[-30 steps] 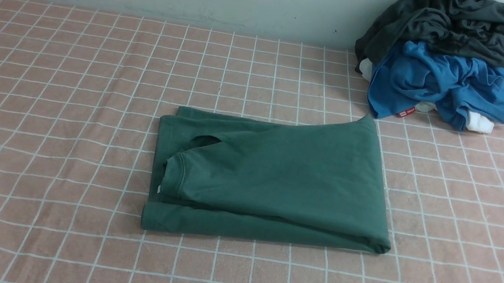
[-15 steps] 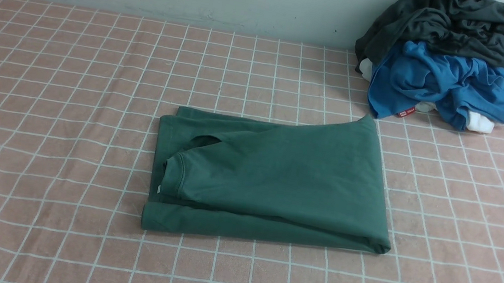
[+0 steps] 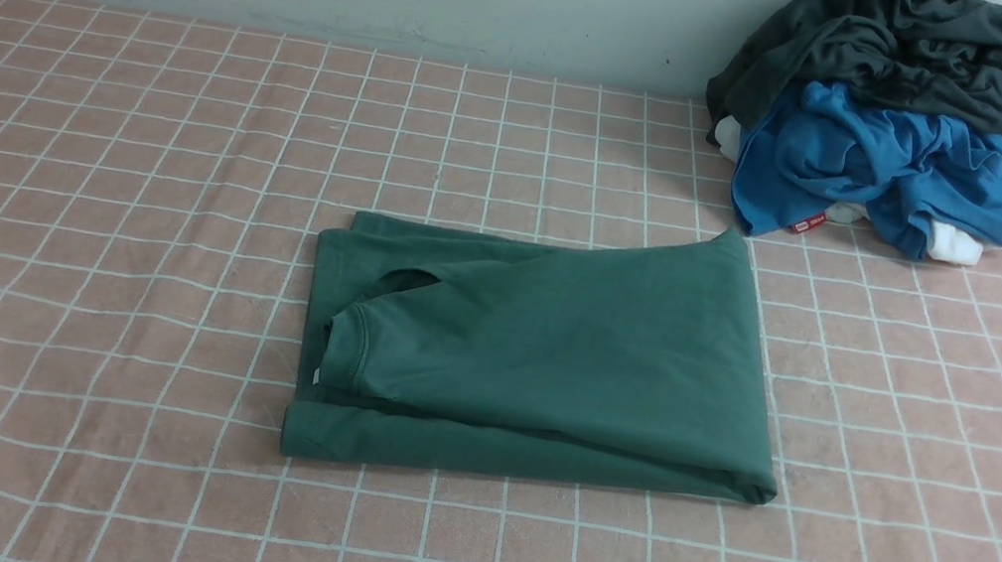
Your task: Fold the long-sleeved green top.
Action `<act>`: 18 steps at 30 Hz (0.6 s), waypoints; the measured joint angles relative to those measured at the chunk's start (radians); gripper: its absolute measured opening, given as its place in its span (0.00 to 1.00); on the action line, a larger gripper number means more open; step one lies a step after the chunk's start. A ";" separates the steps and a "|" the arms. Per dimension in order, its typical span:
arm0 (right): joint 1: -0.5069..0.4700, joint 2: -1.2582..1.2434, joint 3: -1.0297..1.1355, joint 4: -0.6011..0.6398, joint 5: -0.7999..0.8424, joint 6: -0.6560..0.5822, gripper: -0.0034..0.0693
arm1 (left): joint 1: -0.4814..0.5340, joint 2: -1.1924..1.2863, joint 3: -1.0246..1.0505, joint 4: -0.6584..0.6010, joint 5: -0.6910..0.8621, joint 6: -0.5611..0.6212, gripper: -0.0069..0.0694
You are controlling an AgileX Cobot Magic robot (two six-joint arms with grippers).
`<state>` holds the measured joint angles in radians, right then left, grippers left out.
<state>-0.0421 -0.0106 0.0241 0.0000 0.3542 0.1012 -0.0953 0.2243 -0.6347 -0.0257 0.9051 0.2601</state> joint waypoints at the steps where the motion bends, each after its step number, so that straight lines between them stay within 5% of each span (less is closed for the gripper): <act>1: 0.000 0.000 0.000 0.000 0.000 0.000 0.03 | 0.008 -0.022 0.047 0.012 -0.085 0.000 0.09; 5: 0.000 0.000 0.000 0.000 0.000 0.000 0.03 | 0.065 -0.117 0.310 0.059 -0.493 0.000 0.09; 8: 0.000 0.000 0.000 0.000 0.000 0.000 0.03 | 0.101 -0.189 0.481 0.063 -0.658 -0.007 0.09; 18: 0.000 0.000 0.000 0.000 0.001 0.000 0.03 | 0.126 -0.235 0.656 0.003 -0.585 -0.098 0.09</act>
<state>-0.0421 -0.0106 0.0241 0.0000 0.3553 0.1012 0.0303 -0.0108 0.0217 -0.0230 0.3197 0.1621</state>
